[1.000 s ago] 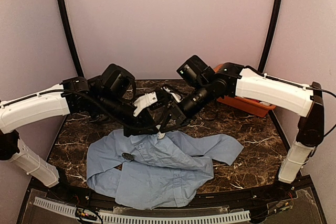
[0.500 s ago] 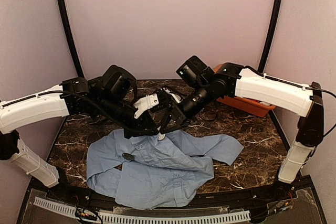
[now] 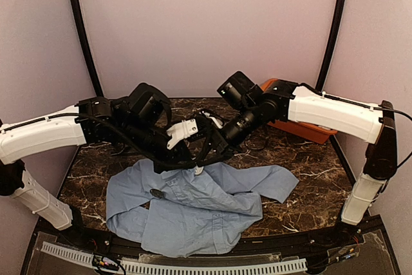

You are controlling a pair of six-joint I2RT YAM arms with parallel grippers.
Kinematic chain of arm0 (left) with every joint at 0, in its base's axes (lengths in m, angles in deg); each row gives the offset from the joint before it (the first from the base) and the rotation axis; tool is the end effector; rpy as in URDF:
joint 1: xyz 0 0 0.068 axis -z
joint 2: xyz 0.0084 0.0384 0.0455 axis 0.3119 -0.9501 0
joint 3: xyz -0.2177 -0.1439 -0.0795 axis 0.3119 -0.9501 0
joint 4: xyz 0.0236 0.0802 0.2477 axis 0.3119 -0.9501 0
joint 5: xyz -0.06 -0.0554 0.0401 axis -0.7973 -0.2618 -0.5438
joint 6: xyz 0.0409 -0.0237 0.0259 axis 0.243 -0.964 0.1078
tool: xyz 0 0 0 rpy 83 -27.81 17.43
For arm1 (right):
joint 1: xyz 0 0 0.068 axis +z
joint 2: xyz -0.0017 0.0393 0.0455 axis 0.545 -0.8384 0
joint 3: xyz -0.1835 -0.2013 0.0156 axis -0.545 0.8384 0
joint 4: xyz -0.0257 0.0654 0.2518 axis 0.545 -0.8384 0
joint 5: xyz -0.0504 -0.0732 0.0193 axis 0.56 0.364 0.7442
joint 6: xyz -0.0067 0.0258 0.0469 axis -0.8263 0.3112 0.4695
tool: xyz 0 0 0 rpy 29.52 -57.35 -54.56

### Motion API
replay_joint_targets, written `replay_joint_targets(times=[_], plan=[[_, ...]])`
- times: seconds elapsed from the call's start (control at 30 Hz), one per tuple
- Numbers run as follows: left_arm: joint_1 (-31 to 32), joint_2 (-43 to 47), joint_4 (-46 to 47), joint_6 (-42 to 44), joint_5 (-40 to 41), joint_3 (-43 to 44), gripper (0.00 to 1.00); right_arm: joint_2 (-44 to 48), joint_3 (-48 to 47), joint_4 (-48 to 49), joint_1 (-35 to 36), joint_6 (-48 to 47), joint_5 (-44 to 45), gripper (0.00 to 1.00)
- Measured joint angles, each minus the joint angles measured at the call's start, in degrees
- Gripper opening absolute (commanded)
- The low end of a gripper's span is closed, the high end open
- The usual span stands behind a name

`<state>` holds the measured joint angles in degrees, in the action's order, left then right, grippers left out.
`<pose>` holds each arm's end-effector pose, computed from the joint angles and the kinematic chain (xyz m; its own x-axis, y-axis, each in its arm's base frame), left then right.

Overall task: Pin the brooch onto the clothing
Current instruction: Pin the brooch to the flattened clothing.

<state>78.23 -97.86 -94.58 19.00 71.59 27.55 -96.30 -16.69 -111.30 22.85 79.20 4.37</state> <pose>0.1468 -0.2685 0.3397 -0.1037 0.6501 -0.7528 0.9746 0.2175 0.0536 0.1914 0.3240 0.3249 -0.8029 -0.5296 -0.2737 -0.5227 0.4045 0.7505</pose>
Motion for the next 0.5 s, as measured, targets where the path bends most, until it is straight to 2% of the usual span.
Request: replay_joint_targets(times=[0.5], plan=[[3.76,-3.50,-3.32,1.92,7.48,4.00,0.19,0.66,0.98,-1.16,-0.44,1.57,0.68,0.00]])
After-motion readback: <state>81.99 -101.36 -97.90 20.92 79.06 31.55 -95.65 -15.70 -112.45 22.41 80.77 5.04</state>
